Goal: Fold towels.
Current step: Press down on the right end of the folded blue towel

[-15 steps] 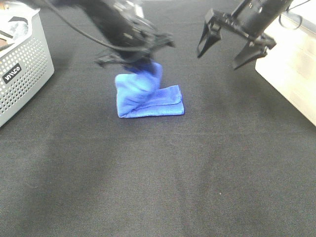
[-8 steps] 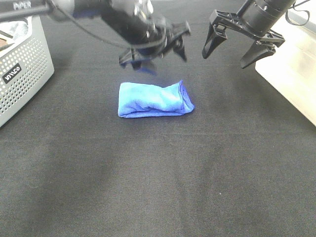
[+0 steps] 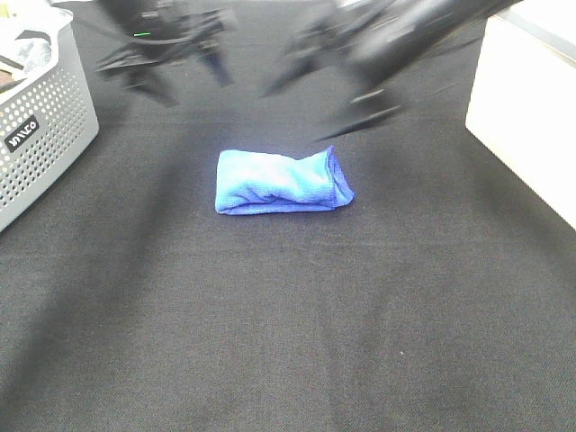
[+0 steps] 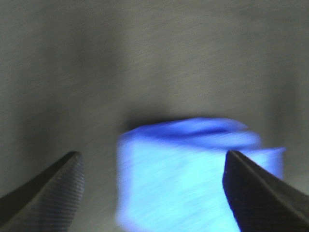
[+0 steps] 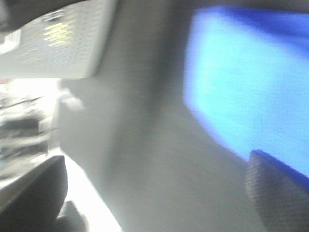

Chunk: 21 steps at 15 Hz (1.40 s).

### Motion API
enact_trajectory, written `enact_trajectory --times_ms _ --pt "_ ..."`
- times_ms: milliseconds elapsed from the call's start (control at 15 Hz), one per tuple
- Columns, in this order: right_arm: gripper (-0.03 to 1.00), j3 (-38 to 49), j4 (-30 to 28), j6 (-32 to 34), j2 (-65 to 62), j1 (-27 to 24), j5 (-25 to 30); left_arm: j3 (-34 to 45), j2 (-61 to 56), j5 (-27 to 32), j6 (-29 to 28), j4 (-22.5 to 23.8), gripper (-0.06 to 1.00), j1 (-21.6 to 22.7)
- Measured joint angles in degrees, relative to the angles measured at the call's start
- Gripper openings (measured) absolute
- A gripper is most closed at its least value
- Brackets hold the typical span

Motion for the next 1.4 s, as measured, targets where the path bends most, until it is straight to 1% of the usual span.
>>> enact_trajectory --times_ms 133,200,267,333,467,533,733,867,933,1133,1267,1333,1400 --pt "0.94 0.0 9.5 -6.0 4.3 1.2 -0.1 0.0 0.0 1.5 2.2 0.5 0.75 0.5" --pt "0.94 0.0 12.8 -8.1 6.3 1.0 -0.7 0.0 0.0 1.7 3.2 0.5 0.75 0.4" --pt "0.94 0.0 14.0 -9.3 8.0 0.6 -1.5 0.0 0.0 1.8 3.3 0.5 0.75 0.4" --pt "0.94 0.0 14.0 -10.5 10.1 -0.2 -2.8 -0.1 0.0 2.0 3.4 0.3 0.75 0.2" --pt "0.94 0.0 13.3 -10.6 12.2 -1.5 -4.2 -0.1 0.0 2.3 3.6 -0.1 0.75 0.1" --pt "0.94 0.0 13.3 -10.6 12.2 -1.5 -4.2 -0.1 0.0 2.3 3.6 -0.1 0.75 0.1" --pt "0.94 0.0 12.6 -10.4 12.8 -3.8 -3.7 -0.1 0.0 2.9 4.4 -0.6 0.75 0.1" --pt "0.94 0.0 10.8 -10.0 11.9 -5.8 -1.9 -0.1 0.0 4.2 5.0 -0.6 0.75 0.1" --pt "0.94 0.0 8.9 -8.9 11.1 -6.5 -1.6 -0.1 0.0 4.7 5.1 -0.6 0.75 0.1" --pt "0.94 0.0 0.1 -4.5 10.5 -7.0 -1.5 -0.2 0.0 7.3 6.0 -0.6 0.75 0.1" --pt "0.94 0.0 -3.9 -2.3 10.0 -7.0 -1.5 -0.2 -0.2 7.5 7.7 -0.7 0.75 0.1" --pt "0.94 0.0 -6.8 -1.3 8.4 -7.0 -1.5 -0.2 -1.5 7.6 9.2 -0.4 0.75 0.1" --pt "0.94 0.0 -8.5 -0.9 6.5 -7.0 -1.5 -0.2 -3.3 7.6 10.0 0.6 0.75 -0.1"
